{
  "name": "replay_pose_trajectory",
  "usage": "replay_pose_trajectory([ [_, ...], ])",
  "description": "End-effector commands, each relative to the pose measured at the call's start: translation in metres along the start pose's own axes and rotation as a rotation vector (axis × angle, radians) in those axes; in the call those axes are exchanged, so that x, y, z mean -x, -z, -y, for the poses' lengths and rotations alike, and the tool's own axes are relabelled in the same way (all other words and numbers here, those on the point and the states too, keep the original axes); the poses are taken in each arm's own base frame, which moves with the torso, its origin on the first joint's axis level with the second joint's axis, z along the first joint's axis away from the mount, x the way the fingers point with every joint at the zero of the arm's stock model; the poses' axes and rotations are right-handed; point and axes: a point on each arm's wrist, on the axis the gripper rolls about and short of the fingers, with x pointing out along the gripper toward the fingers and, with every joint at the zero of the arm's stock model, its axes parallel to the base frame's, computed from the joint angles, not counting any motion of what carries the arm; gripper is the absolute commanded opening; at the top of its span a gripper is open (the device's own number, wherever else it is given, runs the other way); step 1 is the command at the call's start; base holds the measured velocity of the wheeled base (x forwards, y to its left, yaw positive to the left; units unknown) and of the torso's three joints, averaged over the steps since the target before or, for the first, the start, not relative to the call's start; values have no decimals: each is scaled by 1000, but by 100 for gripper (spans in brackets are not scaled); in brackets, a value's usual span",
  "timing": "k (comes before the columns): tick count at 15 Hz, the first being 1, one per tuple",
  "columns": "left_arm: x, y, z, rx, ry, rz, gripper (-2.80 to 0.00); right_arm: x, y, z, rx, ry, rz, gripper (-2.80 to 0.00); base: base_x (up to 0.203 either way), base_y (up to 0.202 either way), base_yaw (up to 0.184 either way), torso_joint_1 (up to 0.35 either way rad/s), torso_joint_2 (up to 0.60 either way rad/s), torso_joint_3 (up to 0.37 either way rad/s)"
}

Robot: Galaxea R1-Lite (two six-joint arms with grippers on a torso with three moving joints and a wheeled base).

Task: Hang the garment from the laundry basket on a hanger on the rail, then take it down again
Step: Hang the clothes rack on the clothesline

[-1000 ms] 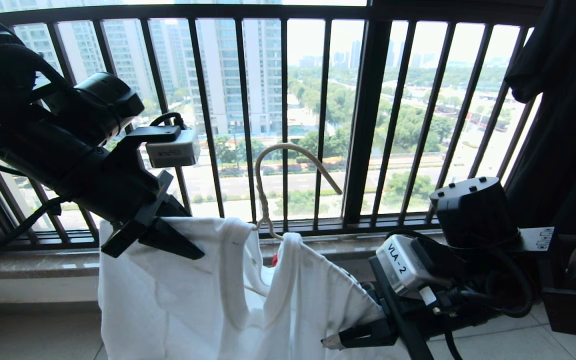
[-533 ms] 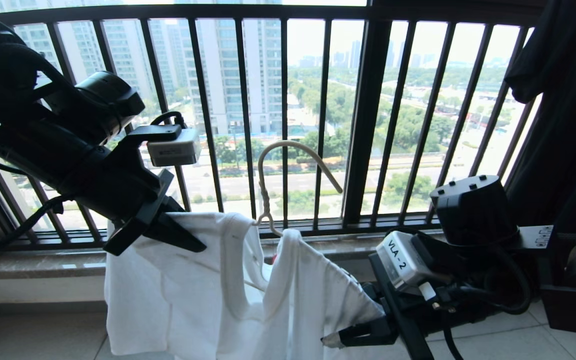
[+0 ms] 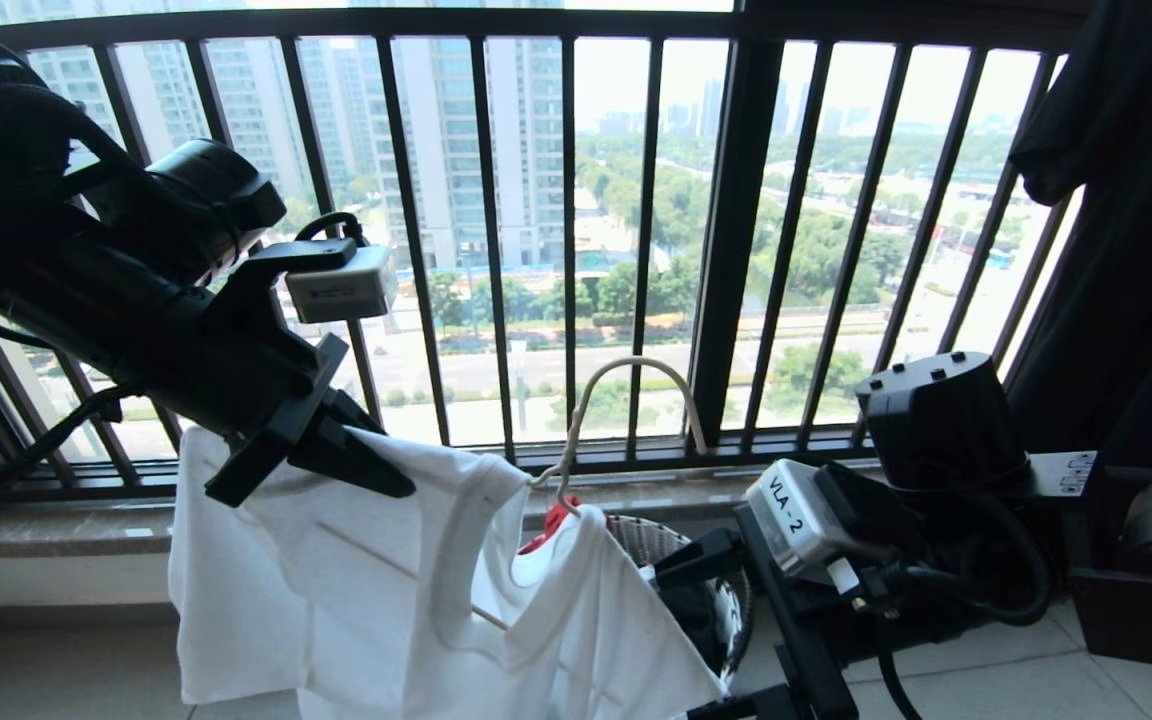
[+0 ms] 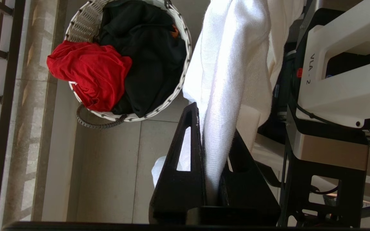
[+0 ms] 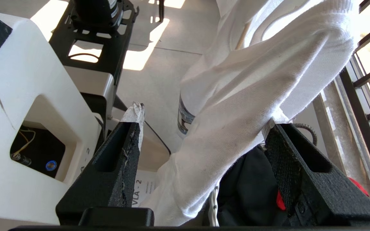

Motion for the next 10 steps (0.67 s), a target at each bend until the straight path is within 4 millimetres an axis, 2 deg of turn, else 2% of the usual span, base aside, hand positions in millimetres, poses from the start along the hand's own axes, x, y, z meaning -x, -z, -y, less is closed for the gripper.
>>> replay_pose_trajectory([
  [1,4,1,1,0,-6,6,-280,3,0,4,2,11,4,0,0,0,0,0,0,0],
  [6,8,3,-2,9,-23,18,-280,11,-1,13,5,49,13,0,0,0,0,0,0,0],
  [10,15,4,-1,13,-42,34,-280,32,-4,33,-7,148,23,0,0,0,0,0,0,0],
])
